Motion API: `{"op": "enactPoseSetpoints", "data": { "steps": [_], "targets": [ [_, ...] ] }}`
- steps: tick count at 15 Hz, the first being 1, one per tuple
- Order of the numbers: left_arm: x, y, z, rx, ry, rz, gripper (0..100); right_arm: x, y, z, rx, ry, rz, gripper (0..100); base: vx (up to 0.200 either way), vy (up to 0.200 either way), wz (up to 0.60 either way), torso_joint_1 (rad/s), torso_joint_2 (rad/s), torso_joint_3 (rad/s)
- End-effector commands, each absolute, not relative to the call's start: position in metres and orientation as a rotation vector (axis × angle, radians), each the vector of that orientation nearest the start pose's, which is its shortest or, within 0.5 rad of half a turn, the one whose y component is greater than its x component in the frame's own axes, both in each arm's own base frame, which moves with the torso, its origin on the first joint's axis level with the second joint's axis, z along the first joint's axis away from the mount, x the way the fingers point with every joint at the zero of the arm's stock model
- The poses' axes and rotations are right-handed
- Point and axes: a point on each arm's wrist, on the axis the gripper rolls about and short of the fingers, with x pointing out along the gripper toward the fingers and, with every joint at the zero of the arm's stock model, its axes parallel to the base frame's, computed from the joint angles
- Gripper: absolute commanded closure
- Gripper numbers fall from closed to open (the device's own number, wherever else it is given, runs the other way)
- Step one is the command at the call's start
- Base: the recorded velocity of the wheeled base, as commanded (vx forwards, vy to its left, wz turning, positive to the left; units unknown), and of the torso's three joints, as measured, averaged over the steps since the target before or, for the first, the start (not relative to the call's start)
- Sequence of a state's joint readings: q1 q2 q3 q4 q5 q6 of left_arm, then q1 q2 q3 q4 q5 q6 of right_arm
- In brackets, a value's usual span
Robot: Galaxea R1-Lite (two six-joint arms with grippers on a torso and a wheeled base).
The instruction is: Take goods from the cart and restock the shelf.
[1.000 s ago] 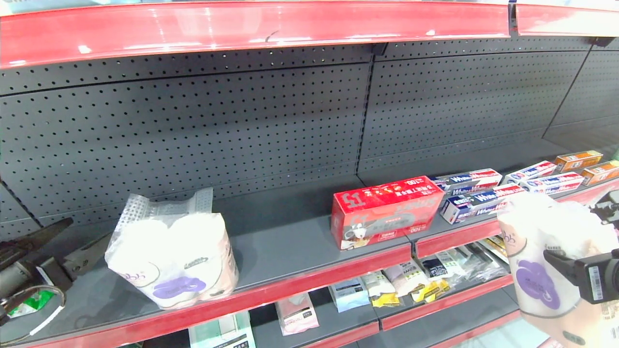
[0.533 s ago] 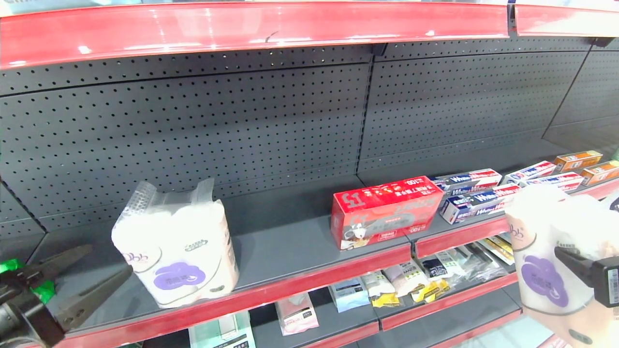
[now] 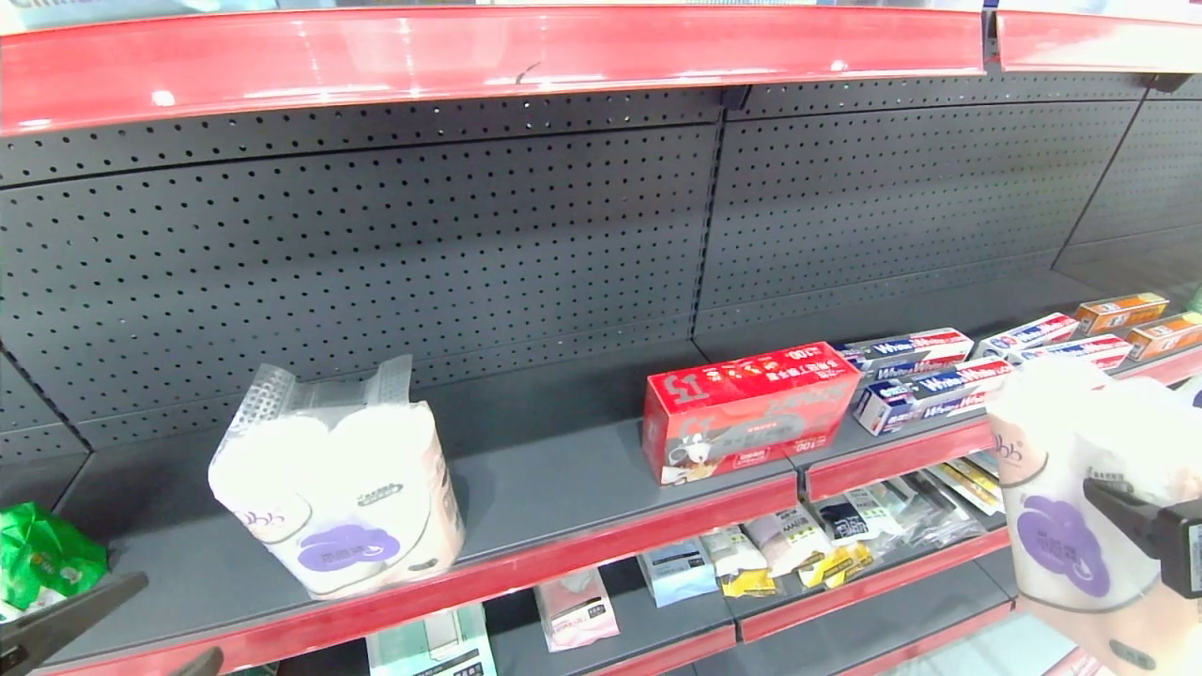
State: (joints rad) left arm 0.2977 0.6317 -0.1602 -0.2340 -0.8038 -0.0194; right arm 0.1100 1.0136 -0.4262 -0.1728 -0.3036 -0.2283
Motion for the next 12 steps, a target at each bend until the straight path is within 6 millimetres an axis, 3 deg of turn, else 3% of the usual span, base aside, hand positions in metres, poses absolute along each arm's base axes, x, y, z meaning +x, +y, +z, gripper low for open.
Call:
{"op": "enactPoseSetpoints", "data": {
  "steps": [1,5,8,9,10,12],
  "targets": [
    [0.026,-0.009,0.152,-0.089,0.117,-0.506,0,0.123,0.007,0.179,-0.311,0.433,-0.143,100,0.000,0.000,0.00,0.000,0.00,0.000],
    [0.007,-0.014,0.142,-0.088,0.120,-0.431,0,0.124,0.008,0.180,-0.310,0.428,-0.128,100,0.000,0.000,0.00,0.000,0.00,0.000],
    [0.009,-0.006,0.131,-0.086,0.184,-0.046,0,0.122,0.007,0.184,-0.305,0.409,-0.129,100,0.000,0.000,0.00,0.000,0.00,0.000],
    [0.006,-0.006,0.130,-0.076,0.171,-0.006,0,0.120,0.007,0.186,-0.301,0.393,-0.128,100,0.000,0.000,0.00,0.000,0.00,0.000],
    [0.003,-0.007,0.130,-0.067,0.149,-0.014,0,0.120,0.007,0.189,-0.299,0.381,-0.129,100,0.000,0.000,0.00,0.000,0.00,0.000],
    [-0.010,-0.011,0.129,-0.026,0.094,-0.207,0,0.120,0.008,0.201,-0.288,0.331,-0.097,100,0.000,0.000,0.00,0.000,0.00,0.000]
  ]
}}
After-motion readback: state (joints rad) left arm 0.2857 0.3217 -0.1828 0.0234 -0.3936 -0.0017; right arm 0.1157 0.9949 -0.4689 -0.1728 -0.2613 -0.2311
